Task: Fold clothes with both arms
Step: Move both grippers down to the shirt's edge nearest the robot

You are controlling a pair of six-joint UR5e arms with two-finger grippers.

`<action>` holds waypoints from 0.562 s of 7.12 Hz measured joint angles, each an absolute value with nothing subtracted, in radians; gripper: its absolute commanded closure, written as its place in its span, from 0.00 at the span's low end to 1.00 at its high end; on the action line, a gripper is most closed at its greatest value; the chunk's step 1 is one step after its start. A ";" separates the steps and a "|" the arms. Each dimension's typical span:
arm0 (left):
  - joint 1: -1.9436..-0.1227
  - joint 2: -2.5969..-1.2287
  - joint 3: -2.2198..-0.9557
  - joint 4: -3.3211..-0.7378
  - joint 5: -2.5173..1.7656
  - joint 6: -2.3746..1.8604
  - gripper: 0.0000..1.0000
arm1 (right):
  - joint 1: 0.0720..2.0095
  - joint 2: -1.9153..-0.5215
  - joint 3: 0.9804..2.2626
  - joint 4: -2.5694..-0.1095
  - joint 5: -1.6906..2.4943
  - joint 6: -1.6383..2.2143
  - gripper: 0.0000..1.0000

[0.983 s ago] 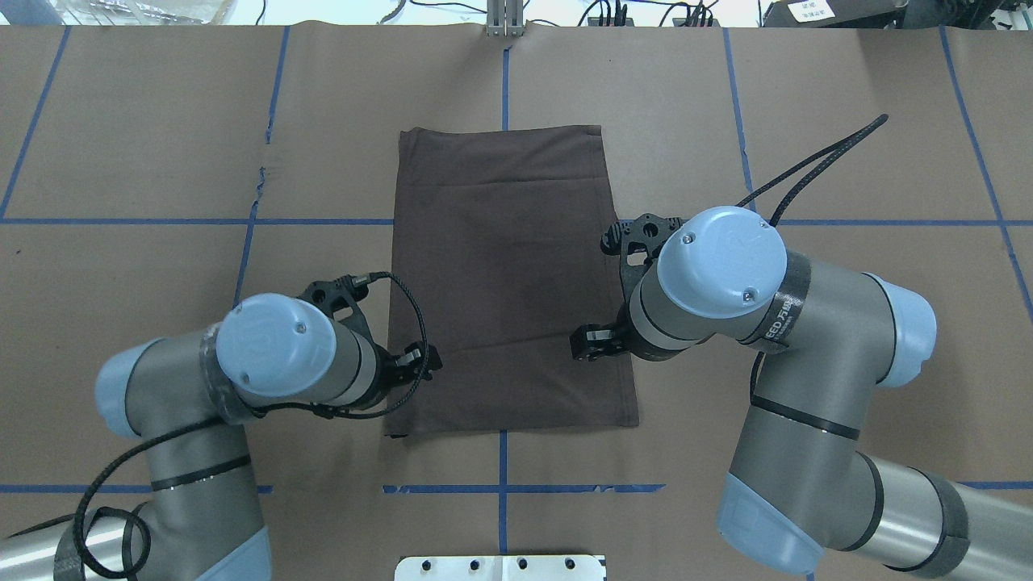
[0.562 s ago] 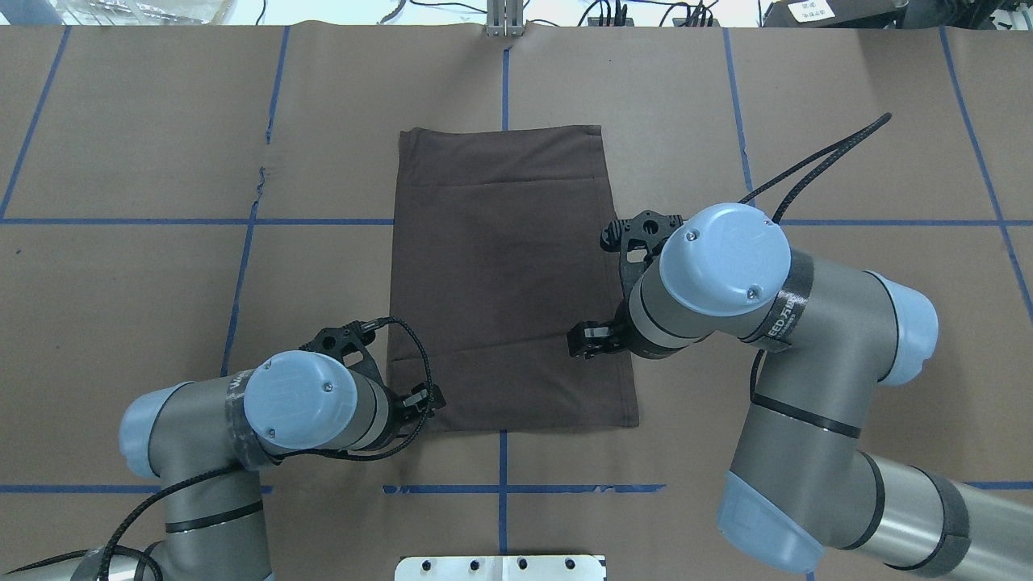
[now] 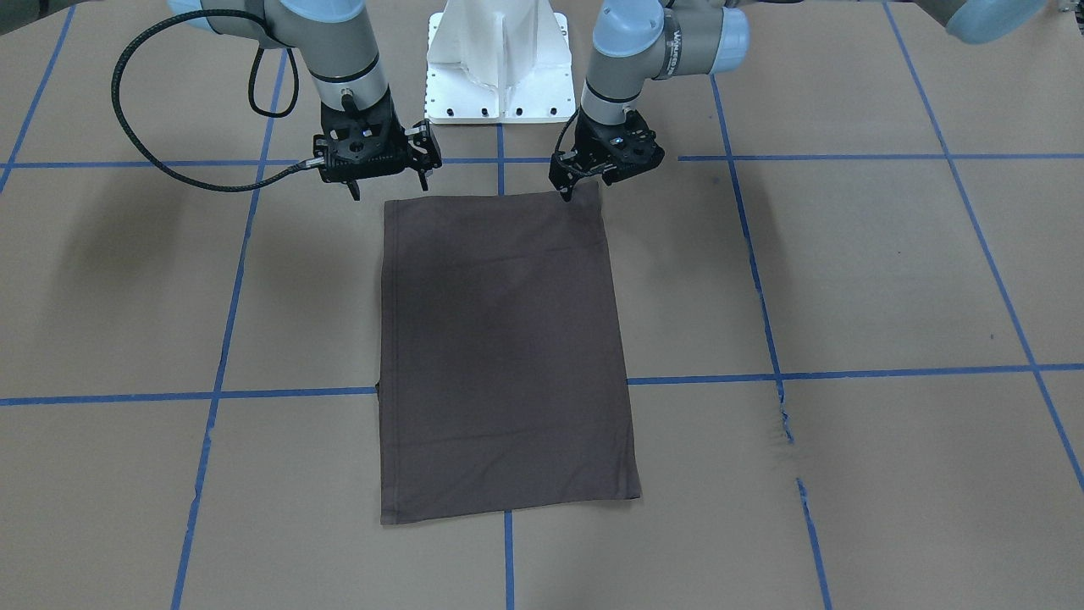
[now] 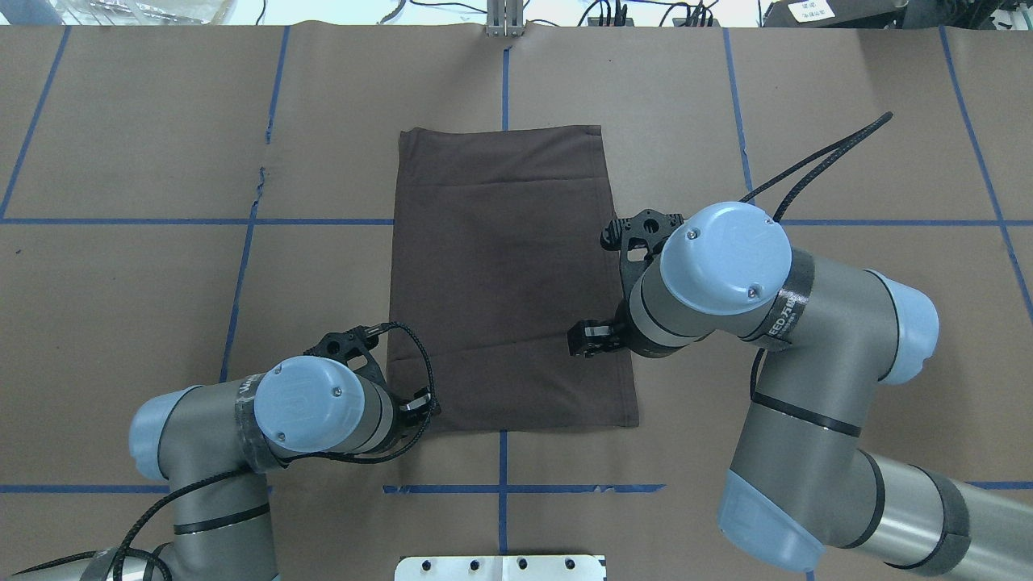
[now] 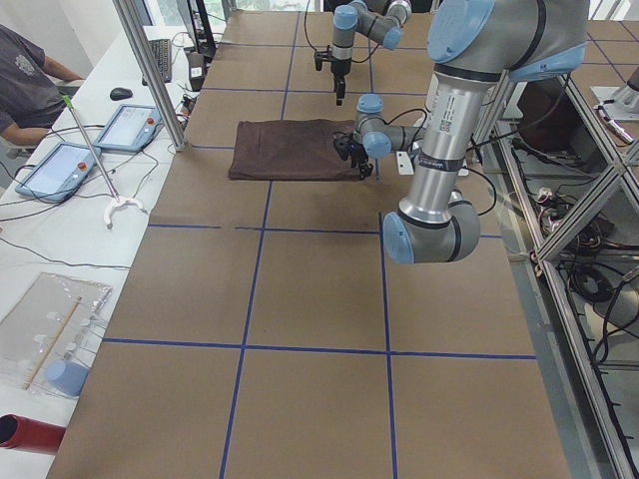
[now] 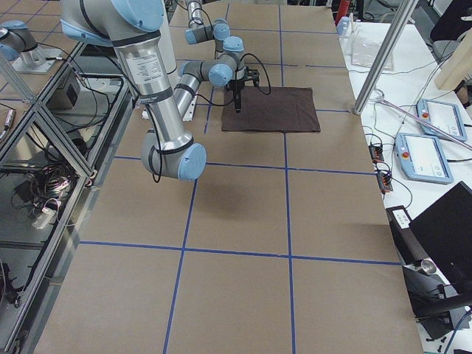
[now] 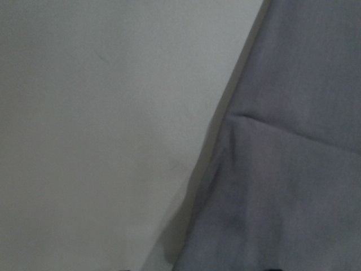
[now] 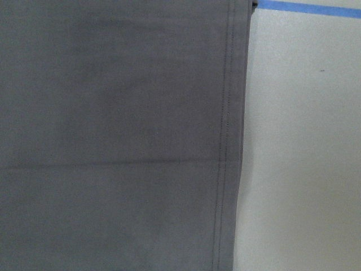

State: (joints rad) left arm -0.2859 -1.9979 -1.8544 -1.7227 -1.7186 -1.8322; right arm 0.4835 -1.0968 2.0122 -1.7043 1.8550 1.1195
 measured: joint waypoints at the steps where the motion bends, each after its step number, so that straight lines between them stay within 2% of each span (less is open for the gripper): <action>1: -0.288 -1.998 -1.852 -1.723 -1.713 -1.832 0.55 | 0.485 -1.097 2.012 -1.704 1.856 1.119 0.00; 2: -0.290 -1.999 -1.851 -1.723 -1.706 -1.829 0.64 | 0.485 -1.097 2.013 -1.704 1.856 1.119 0.00; 4: -0.291 -2.000 -1.851 -1.724 -1.700 -1.826 1.00 | 0.486 -1.097 2.013 -1.704 1.857 1.119 0.00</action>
